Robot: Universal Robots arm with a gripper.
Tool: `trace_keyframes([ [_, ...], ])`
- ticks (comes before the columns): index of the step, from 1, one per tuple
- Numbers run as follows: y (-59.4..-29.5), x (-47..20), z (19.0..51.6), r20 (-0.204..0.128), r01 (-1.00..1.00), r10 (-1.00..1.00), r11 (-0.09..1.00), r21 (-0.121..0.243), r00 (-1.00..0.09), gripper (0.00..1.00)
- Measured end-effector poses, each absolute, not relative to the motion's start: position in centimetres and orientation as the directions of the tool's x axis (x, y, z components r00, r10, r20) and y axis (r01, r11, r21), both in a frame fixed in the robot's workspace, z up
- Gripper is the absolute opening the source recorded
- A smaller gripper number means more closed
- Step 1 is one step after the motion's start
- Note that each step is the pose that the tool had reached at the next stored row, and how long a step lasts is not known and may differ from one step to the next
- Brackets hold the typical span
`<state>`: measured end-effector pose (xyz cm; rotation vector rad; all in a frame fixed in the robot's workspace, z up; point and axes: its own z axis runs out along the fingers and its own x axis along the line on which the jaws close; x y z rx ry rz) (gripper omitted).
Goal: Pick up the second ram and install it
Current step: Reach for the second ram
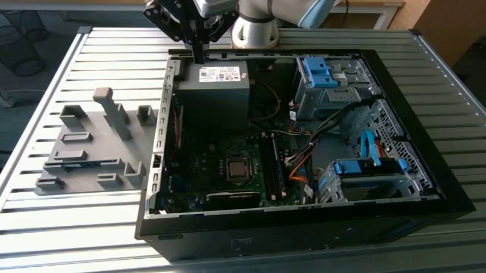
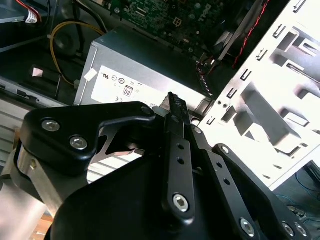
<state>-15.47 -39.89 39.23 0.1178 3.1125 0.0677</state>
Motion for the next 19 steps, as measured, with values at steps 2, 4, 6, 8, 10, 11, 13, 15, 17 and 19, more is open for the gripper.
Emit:
trace_keyframes([
  [2,-39.89,-15.52,39.22,-0.024,0.075,0.076,0.996,0.044,-0.997,0.11],
  [4,-39.89,-15.55,39.22,-0.024,0.075,0.076,0.996,0.044,-0.997,0.11],
  [6,-39.89,-15.59,39.22,-0.024,0.075,0.076,0.996,0.044,-0.997,0.11],
  [8,-39.89,-15.63,39.22,-0.024,0.075,0.076,0.996,0.044,-0.997,0.11],
  [10,-39.89,-15.66,39.22,-0.024,0.075,0.076,0.996,0.044,-0.997,0.11],
  [11,-39.89,-15.68,39.21,-0.024,0.075,0.076,0.996,0.044,-0.997,0.11],
  [13,-39.89,-15.71,39.21,-0.024,0.075,0.076,0.996,0.044,-0.997,0.11],
  [15,-39.89,-15.76,39.21,-0.024,0.075,0.076,0.996,0.044,-0.997,0.11],
  [17,-39.89,-15.79,39.21,-0.024,0.075,0.076,0.996,0.044,-0.997,0.11],
  [19,-39.89,-15.83,39.20,-0.024,0.075,0.076,0.996,0.044,-0.997,0.11],
])
